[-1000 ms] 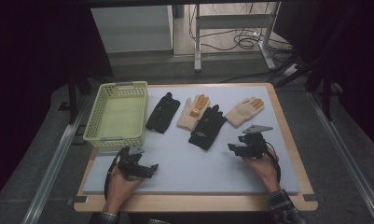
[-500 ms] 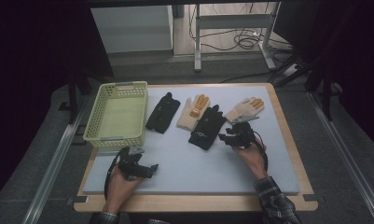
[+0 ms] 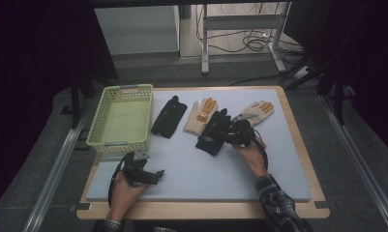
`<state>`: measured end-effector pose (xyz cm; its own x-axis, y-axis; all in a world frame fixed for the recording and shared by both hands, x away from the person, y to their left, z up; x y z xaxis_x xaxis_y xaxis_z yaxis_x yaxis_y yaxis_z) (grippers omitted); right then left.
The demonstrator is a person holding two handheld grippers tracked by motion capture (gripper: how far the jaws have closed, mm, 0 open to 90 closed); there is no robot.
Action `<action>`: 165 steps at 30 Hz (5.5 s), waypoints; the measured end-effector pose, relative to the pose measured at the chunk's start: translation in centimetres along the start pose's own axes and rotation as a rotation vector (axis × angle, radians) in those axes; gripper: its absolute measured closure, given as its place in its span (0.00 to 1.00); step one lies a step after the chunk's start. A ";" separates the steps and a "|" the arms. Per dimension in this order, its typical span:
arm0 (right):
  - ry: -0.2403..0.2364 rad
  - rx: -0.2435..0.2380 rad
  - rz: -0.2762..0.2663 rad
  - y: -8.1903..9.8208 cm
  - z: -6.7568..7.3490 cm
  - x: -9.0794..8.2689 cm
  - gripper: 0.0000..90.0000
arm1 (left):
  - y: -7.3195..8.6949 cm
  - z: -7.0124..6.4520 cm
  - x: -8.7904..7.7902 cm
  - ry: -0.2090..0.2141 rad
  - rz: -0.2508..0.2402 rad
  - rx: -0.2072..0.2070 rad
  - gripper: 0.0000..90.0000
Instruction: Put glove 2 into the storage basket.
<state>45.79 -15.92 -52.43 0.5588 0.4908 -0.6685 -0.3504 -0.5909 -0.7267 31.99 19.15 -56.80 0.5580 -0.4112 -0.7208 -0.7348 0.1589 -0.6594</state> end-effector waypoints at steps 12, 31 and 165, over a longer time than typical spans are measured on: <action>0.014 -0.015 0.038 0.6 0.0 1.8 0.48 | 0.0 0.0 0.0 0.000 0.000 0.000 0.00; -0.164 -0.063 -0.036 -5.5 4.8 4.7 0.50 | 0.0 0.0 0.0 0.001 -0.001 -0.001 0.00; -0.027 -0.015 -0.025 -2.3 1.9 1.2 0.37 | 0.0 0.1 0.0 0.004 0.001 -0.003 0.00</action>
<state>45.91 -12.73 -51.85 0.5466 0.5227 -0.6542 -0.3247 -0.5879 -0.7409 32.01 19.20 -56.80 0.5559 -0.4144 -0.7205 -0.7364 0.1566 -0.6582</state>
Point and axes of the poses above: each handheld gripper's, and its own axes: x roughly forward along the jaws, y roughly out of its underside, z roughly to its left, the point moved 2 cm from there along x, roughly forward along the jaws, and after that the axes turned 14 degrees about -x, right-handed, at the moved point
